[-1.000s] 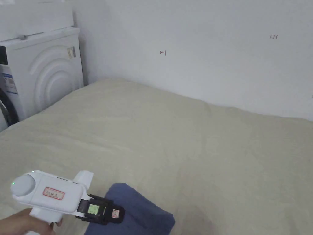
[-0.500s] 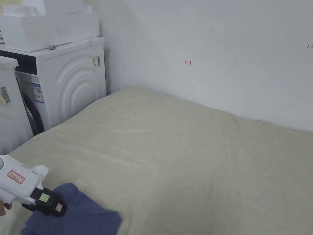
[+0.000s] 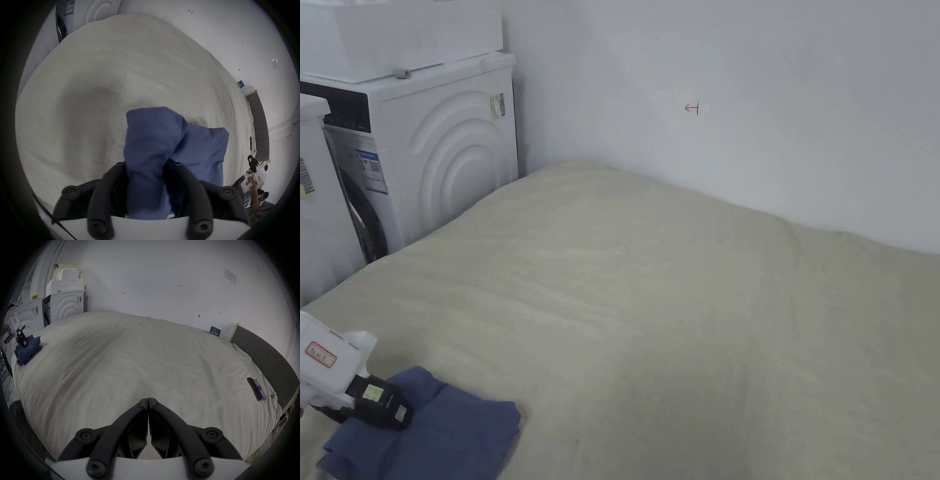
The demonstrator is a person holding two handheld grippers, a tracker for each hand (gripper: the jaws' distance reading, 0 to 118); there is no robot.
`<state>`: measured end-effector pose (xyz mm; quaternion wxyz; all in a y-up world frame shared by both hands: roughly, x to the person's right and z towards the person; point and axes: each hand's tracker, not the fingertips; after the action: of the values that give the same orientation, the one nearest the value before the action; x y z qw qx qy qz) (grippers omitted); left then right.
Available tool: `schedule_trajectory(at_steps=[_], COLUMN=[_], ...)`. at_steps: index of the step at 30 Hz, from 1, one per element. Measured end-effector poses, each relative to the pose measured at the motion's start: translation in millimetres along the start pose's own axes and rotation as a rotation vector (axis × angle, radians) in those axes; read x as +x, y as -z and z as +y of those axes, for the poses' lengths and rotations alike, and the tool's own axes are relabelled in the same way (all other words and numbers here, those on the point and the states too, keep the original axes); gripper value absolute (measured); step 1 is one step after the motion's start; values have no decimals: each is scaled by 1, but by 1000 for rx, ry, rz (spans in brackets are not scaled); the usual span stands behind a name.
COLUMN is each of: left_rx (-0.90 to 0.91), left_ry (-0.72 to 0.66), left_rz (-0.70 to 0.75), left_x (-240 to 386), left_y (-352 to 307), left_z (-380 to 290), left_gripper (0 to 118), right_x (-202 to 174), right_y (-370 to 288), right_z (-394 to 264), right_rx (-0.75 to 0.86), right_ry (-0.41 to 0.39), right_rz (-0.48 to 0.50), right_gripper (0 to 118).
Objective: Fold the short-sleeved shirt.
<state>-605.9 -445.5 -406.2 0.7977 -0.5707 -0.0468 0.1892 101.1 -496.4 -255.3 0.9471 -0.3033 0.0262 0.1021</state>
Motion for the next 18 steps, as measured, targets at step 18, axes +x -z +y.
schedule_trajectory(at_steps=[18], left_rx=[732], left_ry=[214], left_rz=[67], left_x=[188], left_y=[-64], left_z=[-83], left_gripper=[53], right_x=[33], right_y=[-7], right_z=[18], right_rx=[87], right_ry=[94], right_rz=[-10], right_gripper=[1])
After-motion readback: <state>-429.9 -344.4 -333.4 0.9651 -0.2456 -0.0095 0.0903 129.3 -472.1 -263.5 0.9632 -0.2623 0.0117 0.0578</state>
